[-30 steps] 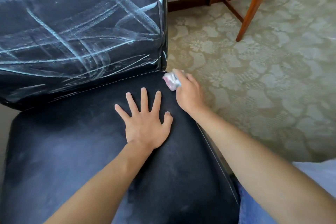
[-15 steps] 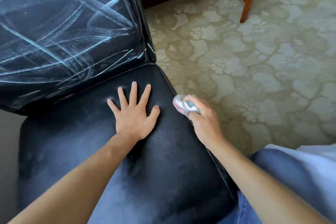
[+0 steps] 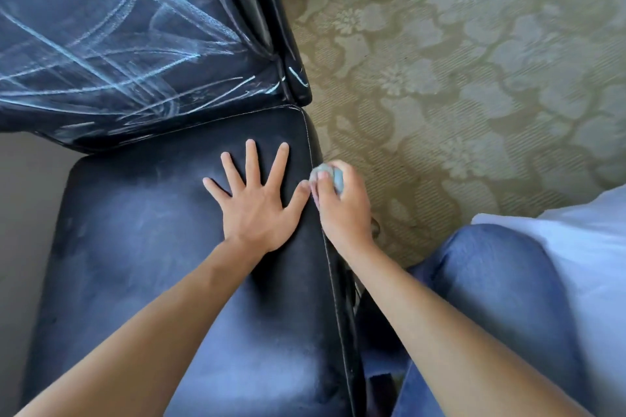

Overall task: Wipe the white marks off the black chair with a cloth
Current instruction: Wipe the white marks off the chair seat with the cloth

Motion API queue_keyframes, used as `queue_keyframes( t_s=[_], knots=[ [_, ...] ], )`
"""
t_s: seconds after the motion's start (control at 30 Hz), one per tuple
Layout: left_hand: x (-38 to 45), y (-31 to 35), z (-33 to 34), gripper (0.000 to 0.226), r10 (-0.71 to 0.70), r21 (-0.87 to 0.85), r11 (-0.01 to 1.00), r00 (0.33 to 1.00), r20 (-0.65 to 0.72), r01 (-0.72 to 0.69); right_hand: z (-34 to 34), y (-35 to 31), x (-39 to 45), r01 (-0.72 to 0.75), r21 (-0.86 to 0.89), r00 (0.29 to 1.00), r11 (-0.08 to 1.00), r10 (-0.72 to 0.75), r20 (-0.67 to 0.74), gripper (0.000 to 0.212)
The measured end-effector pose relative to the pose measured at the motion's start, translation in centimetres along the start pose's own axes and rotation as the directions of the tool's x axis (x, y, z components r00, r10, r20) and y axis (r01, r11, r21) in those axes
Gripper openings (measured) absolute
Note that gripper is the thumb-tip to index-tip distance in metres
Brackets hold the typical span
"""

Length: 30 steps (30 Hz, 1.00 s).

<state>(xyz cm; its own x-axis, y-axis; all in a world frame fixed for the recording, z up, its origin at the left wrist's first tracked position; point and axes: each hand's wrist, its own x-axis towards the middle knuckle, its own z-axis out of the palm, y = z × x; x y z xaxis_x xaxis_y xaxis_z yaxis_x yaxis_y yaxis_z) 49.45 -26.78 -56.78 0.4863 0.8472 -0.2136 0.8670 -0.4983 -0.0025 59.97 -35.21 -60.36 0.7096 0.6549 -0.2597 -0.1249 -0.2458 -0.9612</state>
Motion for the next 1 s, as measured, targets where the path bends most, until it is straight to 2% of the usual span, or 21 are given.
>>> queue_keyframes(
  t_s=[0.1, 0.23, 0.43, 0.53, 0.6, 0.73, 0.83, 0.9, 1.0],
  knots=[
    [0.0, -0.4, 0.3, 0.075, 0.003, 0.016, 1.0, 1.0, -0.016, -0.003, 2.6, -2.8, 7.5, 0.06, -0.011, 0.998, 0.998, -0.06, 0.01, 0.021],
    [1.4, -0.2, 0.1, 0.075, -0.053, -0.016, 0.998, 0.999, -0.01, 0.053, 4.4, -4.7, 13.3, 0.072, -0.096, 0.987, 0.993, -0.057, 0.152, 0.025],
    [3.4, -0.2, -0.6, 0.074, -0.156, -0.062, 0.986, 0.988, -0.017, 0.154, 1.1, -1.2, 4.4, 0.117, -0.02, 0.978, 0.993, -0.112, 0.176, 0.013],
    [3.6, 0.1, -0.8, 0.075, -0.179, -0.074, 0.981, 0.984, -0.014, 0.178, -2.8, 1.2, -2.2, 0.171, -0.155, 0.972, 0.973, -0.141, 0.188, 0.011],
    [3.3, 0.2, -0.9, 0.075, -0.175, -0.079, 0.982, 0.985, -0.011, 0.173, -5.8, 2.3, -7.8, 0.122, -0.247, 0.987, 0.961, -0.091, 0.134, 0.02],
    [2.7, 0.1, -1.2, 0.077, -0.141, -0.066, 0.988, 0.99, 0.004, 0.141, -9.0, 3.2, -16.2, -0.04, -0.314, 0.994, 0.948, 0.069, 0.081, 0.031],
    [2.4, 0.0, -1.2, 0.077, -0.114, -0.071, 0.991, 0.993, 0.013, 0.114, -8.0, 3.4, -17.0, -0.087, -0.366, 0.996, 0.927, 0.092, -0.004, 0.029],
    [2.2, -0.5, -1.5, 0.078, -0.088, -0.088, 0.992, 0.995, 0.038, 0.091, -6.7, 2.9, -15.7, -0.064, -0.386, 0.996, 0.92, 0.038, -0.077, 0.031],
    [-0.1, -3.1, -2.6, 0.08, 0.09, -0.047, 0.995, 0.994, 0.068, -0.087, -4.2, 1.6, -10.4, 0.008, -0.378, 0.996, 0.926, -0.04, -0.076, 0.032]
  ],
)
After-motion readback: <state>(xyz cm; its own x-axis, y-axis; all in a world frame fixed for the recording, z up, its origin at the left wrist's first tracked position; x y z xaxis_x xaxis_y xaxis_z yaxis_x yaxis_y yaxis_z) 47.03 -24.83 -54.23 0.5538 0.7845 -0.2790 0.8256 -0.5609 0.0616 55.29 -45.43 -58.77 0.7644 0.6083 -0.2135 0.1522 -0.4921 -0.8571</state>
